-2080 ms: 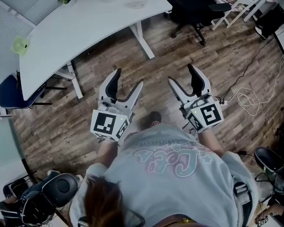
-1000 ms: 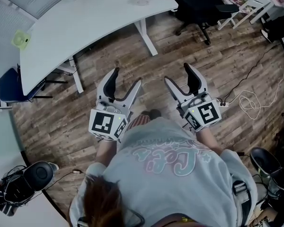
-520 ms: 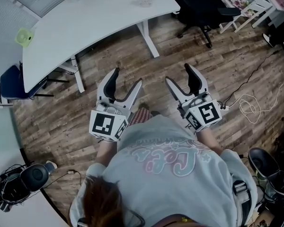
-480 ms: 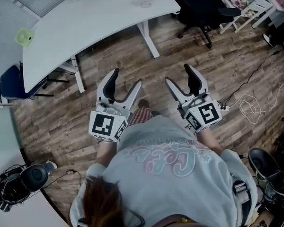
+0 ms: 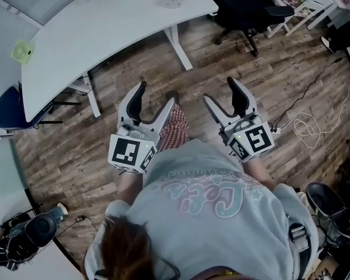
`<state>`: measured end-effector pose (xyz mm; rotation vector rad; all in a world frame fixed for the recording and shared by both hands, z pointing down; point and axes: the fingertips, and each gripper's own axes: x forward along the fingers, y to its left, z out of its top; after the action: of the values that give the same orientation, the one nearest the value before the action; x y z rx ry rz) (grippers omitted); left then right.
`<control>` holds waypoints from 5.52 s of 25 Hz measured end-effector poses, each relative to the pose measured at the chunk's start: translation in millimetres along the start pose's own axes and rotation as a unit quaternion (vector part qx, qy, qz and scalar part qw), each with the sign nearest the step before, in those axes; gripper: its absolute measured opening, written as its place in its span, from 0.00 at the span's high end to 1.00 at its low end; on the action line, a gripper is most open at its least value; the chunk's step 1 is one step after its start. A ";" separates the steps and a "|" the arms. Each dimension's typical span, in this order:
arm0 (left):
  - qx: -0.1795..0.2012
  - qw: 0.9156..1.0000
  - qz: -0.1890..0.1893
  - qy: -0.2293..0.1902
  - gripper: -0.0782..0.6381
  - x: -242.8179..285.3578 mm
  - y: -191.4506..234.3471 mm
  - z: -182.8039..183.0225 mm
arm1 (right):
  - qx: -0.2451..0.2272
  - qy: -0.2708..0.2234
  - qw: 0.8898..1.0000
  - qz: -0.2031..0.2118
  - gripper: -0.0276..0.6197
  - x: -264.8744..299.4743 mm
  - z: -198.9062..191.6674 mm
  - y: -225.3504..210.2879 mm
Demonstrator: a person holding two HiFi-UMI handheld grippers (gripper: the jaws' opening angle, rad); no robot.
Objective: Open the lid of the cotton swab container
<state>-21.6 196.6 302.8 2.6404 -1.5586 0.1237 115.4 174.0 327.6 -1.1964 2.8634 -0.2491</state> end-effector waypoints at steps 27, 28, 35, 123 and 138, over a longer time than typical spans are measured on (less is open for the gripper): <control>-0.003 0.999 -0.039 -0.004 0.49 162.2 148.3 9.7 | 0.002 -0.005 0.999 -0.037 0.46 180.2 14.9 -101.9; -0.001 0.999 -0.042 -0.004 0.49 170.3 153.5 12.9 | 0.002 -0.006 0.999 -0.039 0.46 187.9 17.7 -106.9; 0.003 0.998 -0.058 0.004 0.49 213.5 196.0 23.0 | 0.006 -0.007 0.999 -0.049 0.46 243.6 30.7 -132.0; 0.099 0.940 -0.286 0.155 0.48 415.8 250.0 -101.1 | 0.008 0.019 0.991 -0.130 0.46 346.5 22.4 -239.6; 0.151 0.916 -0.323 0.185 0.49 431.3 235.3 -119.4 | 0.009 0.023 0.989 -0.144 0.46 340.7 20.6 -241.6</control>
<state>-23.8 -279.7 472.5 2.9631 -0.5455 0.8120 47.4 -237.6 357.5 -1.6197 2.7102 -0.3126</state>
